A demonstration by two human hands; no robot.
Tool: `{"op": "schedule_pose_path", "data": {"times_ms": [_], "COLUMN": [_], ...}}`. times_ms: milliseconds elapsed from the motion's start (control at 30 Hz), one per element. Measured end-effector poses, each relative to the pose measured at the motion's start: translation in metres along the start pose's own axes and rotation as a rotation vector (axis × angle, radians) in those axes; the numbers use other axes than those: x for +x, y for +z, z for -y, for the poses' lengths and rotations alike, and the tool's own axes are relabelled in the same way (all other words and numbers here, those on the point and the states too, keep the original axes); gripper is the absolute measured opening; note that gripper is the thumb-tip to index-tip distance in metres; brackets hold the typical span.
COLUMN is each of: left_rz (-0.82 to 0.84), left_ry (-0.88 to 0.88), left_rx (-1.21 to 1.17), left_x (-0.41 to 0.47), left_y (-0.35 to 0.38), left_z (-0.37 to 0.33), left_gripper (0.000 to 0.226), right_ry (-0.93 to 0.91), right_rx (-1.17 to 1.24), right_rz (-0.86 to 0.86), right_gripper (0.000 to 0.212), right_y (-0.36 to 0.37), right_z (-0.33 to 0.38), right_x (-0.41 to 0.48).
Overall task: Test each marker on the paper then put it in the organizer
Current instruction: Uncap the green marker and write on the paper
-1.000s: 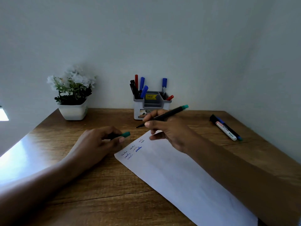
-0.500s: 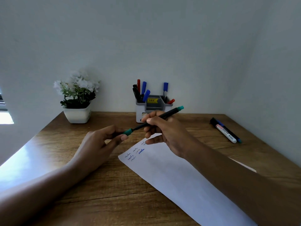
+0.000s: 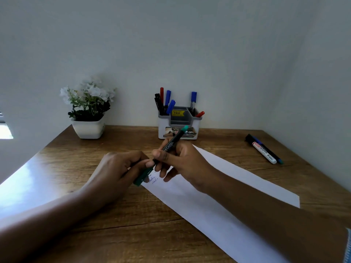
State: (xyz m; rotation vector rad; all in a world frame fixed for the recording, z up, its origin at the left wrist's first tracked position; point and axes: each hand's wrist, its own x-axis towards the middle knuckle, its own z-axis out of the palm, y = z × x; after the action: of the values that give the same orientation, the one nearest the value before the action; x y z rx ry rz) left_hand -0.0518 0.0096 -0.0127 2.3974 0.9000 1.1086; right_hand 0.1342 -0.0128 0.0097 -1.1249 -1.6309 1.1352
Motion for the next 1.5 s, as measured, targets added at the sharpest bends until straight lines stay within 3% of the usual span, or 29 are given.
{"op": "schedule_pose_path", "data": {"times_ms": [133,300,733,967,1033,1100,1233,1367,1500], "left_rz": [-0.01,0.082,-0.002,0.026,0.079,0.138,0.306,0.397,0.417], "left_ry": [-0.25,-0.38,-0.391,-0.355,-0.34,-0.351,-0.384,-0.36,-0.364], "left_rx": [-0.272,-0.577,-0.746,-0.643,-0.38,-0.079,0.142,0.258,0.301], "left_x": [0.005,0.009,0.016,0.018,0.015,0.014,0.018,0.021,0.023], "left_y": [0.003,0.004,-0.001,0.001,0.001,0.001,0.004,0.006,0.007], "left_z": [-0.004,0.001,-0.01,-0.004,0.009,0.018,0.027,0.027,0.028], "left_gripper": [0.029,0.032,0.028,0.041,0.052,0.048,0.048,0.052,0.052], "right_ry": [-0.031,-0.016,-0.097,-0.136,-0.211,-0.238,-0.123,0.056,0.275], "right_rx": [-0.003,0.174,0.177,0.098,0.194,0.189,-0.33,-1.271,-1.595], "right_rz": [-0.054,-0.178,-0.204,-0.333,-0.392,-0.461,-0.485,-0.356,-0.036], "right_gripper": [0.006,0.003,0.005,0.009,0.015,0.019,0.031,0.035,0.041], "right_y": [-0.001,-0.006,-0.001,-0.013,-0.037,-0.069,-0.132,-0.171,-0.174], "right_z": [0.002,-0.002,0.007,0.028,0.04,0.053,0.061,0.068,0.093], "right_x": [0.002,0.005,-0.001,0.002,0.006,0.007,0.024,0.069,0.11]}}
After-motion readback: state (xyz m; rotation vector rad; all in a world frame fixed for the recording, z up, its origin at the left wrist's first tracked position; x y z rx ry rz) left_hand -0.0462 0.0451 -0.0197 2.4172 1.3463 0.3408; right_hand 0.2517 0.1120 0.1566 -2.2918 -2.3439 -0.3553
